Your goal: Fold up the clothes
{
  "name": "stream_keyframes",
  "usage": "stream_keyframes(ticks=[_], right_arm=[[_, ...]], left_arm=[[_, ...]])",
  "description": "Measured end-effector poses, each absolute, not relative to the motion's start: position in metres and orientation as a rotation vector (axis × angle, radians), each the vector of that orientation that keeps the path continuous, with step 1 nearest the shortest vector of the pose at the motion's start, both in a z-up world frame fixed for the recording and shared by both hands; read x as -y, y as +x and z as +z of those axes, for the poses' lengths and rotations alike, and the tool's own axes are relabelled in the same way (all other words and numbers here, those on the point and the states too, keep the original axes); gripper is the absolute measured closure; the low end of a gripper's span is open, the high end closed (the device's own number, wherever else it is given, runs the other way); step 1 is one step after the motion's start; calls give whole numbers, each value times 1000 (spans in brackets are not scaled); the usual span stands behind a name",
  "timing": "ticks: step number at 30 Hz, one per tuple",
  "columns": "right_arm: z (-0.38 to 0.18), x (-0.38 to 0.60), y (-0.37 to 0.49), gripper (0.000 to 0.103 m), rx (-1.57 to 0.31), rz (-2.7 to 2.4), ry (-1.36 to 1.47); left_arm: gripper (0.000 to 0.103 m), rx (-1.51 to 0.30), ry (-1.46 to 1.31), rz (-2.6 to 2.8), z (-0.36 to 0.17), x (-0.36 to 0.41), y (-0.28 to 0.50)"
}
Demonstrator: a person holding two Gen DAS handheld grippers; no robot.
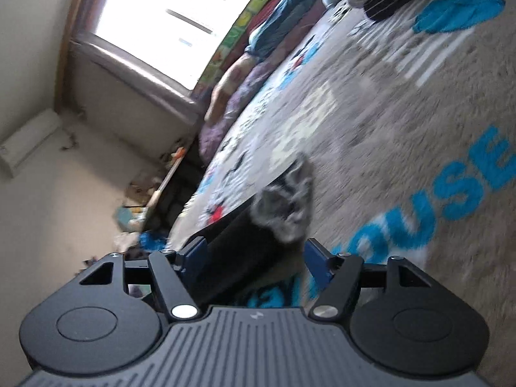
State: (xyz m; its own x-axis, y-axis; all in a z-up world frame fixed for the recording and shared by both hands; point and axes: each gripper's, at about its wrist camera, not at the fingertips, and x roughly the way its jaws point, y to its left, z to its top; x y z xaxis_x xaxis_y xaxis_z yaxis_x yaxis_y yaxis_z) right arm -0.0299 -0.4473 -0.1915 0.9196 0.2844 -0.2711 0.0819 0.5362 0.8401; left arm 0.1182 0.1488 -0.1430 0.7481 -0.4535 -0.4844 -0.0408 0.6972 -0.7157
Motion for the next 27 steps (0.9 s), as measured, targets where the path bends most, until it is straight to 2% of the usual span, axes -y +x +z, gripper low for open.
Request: stream_keyframes(ticks=[6, 11, 14, 15, 16, 20, 23, 25, 27], right_arm=[[-193, 441, -7, 37, -410, 110, 1025], [-198, 434, 2, 48, -413, 90, 1044], [-202, 434, 3, 66, -384, 70, 1083], [-203, 433, 2, 81, -371, 63, 1097], [-204, 433, 1, 90, -358, 58, 1109], [-198, 427, -4, 93, -323, 67, 1127], [-189, 427, -17, 94, -286, 92, 1156], [-183, 427, -29, 94, -268, 115, 1177], [-180, 429, -42, 94, -257, 128, 1206]], left_arm=[[42, -700, -1024, -232, -173, -144, 94], [42, -649, -1090, -247, -175, -141, 98], [43, -652, -1096, -256, -169, -132, 105], [43, -653, -1083, -259, -166, -129, 106], [43, -662, -1063, -257, -162, -125, 107], [43, -688, -1017, -249, -155, -116, 108], [47, -685, -1029, -233, -156, -117, 106], [63, -691, -1046, -219, -158, -120, 104], [68, -698, -1053, -214, -160, -119, 104]])
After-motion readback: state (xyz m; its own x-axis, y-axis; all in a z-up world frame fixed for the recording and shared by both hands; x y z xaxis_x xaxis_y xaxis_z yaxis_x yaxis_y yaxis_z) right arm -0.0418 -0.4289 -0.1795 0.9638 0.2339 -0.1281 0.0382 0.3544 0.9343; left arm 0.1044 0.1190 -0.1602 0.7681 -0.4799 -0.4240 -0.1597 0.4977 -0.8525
